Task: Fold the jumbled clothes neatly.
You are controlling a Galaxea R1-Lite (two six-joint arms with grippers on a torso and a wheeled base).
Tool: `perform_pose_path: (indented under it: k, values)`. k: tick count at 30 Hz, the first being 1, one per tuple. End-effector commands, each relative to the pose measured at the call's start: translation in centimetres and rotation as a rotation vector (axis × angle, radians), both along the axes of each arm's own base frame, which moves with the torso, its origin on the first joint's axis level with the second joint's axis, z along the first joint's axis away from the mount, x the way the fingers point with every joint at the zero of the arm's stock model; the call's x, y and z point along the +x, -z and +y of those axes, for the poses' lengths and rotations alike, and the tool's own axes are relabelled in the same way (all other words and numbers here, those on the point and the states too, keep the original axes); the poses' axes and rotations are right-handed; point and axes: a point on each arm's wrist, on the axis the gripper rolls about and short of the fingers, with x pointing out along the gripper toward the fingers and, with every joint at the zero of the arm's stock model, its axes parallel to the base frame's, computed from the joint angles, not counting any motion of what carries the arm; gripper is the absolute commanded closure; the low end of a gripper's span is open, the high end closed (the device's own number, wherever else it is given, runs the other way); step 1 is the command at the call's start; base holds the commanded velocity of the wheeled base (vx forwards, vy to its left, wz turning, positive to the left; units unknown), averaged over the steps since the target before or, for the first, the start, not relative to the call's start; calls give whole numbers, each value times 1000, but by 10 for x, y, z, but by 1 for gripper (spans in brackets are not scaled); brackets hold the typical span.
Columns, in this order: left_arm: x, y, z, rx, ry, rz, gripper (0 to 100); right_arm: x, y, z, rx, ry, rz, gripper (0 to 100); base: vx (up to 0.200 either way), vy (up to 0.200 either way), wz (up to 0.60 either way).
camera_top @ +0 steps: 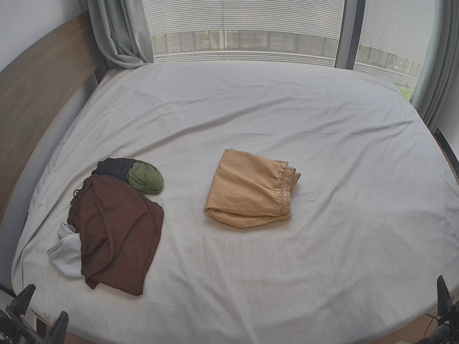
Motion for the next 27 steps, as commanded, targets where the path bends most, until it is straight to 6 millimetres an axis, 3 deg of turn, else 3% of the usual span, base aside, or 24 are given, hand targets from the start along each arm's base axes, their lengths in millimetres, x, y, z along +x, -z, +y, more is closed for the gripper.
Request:
perform_pose_path:
  k: [1,4,6,9,14,27]
  values:
    - [1,6,0,8,-73,24,0,0,5,1,-6,-43,5,0,0,0,0]
    - [1,6,-1,18,-97,18,0,0,5,1,-9,-46,5,0,0,0,0]
    - [-6,8,-2,50,-157,-76,0,0,5,1,-16,-56,3,0,0,0,0]
    - [-6,8,-2,51,-143,-76,0,0,5,1,-18,-54,3,0,0,0,0]
    - [-6,13,1,72,-273,-18,0,0,5,1,-15,-55,1,0,0,0,0]
    - [-6,13,1,74,-270,-16,0,0,5,1,0,-60,0,0,0,0,0]
